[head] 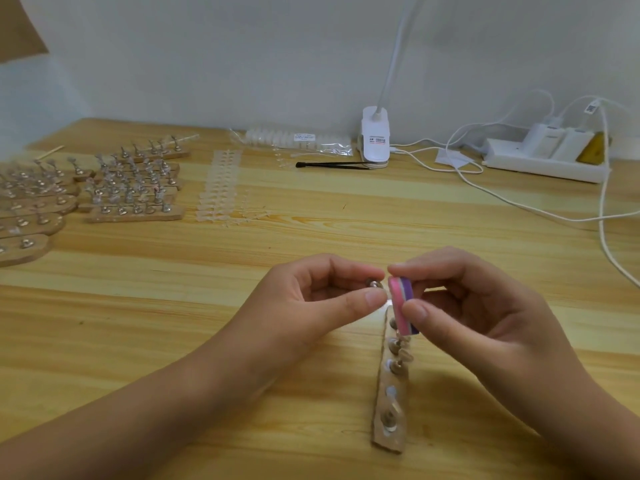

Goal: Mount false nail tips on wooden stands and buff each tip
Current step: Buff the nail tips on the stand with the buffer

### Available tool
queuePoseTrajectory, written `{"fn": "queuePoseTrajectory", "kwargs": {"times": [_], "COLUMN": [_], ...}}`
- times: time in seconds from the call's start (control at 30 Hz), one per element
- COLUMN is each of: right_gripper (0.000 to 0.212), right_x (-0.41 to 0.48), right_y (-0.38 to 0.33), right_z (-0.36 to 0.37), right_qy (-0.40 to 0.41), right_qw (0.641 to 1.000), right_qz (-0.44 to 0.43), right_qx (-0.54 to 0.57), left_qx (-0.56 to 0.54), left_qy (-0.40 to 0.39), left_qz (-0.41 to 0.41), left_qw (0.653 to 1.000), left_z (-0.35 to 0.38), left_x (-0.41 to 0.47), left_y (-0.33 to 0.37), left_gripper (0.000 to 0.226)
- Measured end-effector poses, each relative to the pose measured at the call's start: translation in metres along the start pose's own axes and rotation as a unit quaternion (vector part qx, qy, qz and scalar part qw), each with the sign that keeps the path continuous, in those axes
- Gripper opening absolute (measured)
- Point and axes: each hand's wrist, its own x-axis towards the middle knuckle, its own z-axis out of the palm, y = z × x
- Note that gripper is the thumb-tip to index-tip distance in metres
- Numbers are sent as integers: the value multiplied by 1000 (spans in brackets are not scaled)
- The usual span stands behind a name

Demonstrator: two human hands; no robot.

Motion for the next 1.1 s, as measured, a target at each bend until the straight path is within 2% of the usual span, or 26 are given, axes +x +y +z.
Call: {"fn": "queuePoseTrajectory", "kwargs": {"times": [0.07, 0.17, 0.23, 0.37, 0.43, 0.57, 0.63, 0.7, 0.77, 0.87, 0.97, 1.1], "right_gripper": [23, 26, 26, 26, 27, 24, 27, 26, 26, 27, 24, 22], "right_x": [-1, 3, 4, -1, 0, 7, 5, 2, 2, 4, 6, 10], "right_y": [0, -2, -2, 5, 6, 4, 7, 9, 8, 4, 3, 8], "right_z": [0, 3, 3, 2, 3, 6, 7, 7, 3, -8, -18, -26], "right_qy": [-9, 31, 25, -29, -8, 41, 13, -18, -23, 10, 64, 89], "right_qw": [1000, 999, 999, 998, 999, 997, 999, 999, 998, 999, 998, 996], "right_qz": [-5, -25, -36, -22, -32, -53, -45, -28, -25, -28, -10, 18], "right_qx": [-17, 28, 20, -45, -26, 26, 3, -37, -55, -31, 0, 21], "left_qx": [-14, 28, 29, -62, -58, -21, -59, -149, -187, -112, 28, 206], "left_qy": [7, -2, -15, 30, 41, 0, -10, 2, 24, 30, -3, -38], "left_qz": [-1, -1, -2, -17, -13, -8, -12, -29, -21, 39, 95, 142], "left_qw": [1000, 1000, 999, 997, 997, 1000, 998, 988, 982, 992, 995, 968], "left_z": [-3, -2, -1, -8, -12, -4, -2, -5, -10, -17, -17, -9], "left_x": [1, 0, 0, 5, 6, 4, 5, 8, 10, 10, 6, 1], "left_y": [1, 0, -2, -1, -2, -7, -8, -5, 1, 7, 8, -1], "left_gripper": [30, 30, 31, 33, 32, 29, 29, 27, 26, 17, 10, 10]}}
